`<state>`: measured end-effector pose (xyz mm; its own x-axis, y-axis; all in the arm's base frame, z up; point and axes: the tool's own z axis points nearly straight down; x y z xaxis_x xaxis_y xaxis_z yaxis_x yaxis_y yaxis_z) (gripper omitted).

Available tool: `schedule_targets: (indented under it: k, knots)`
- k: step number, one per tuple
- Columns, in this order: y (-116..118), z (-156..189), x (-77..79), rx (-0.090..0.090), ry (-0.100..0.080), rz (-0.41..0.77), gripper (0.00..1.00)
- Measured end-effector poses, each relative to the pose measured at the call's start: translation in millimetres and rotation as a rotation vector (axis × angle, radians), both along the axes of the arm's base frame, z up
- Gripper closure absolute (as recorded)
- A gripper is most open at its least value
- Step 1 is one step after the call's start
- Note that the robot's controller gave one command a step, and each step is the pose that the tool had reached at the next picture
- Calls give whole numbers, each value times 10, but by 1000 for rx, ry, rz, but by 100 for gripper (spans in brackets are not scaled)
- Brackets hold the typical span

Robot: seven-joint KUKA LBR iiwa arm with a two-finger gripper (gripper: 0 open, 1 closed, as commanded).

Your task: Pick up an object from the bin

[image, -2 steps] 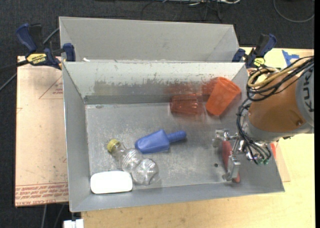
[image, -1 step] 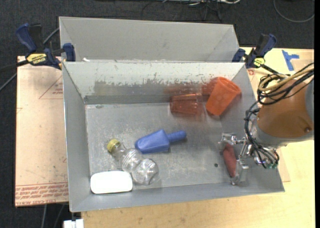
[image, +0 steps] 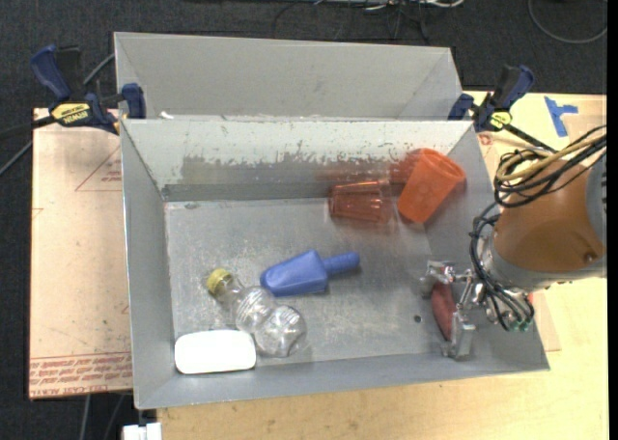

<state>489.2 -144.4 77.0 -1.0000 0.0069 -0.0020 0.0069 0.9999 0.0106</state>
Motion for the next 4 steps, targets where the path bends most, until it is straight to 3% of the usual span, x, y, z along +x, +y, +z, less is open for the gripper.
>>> schedule_targets:
  k: [1, 2, 3, 4]
  knots:
    - [20, -69, 346, -7, -5, 86, 0]
    - [138, -59, 13, -1, -10, 14, 0]
    - [-92, -18, 239, -9, -9, 163, 0]
    - [13, -57, 21, -2, -14, -26, 0]
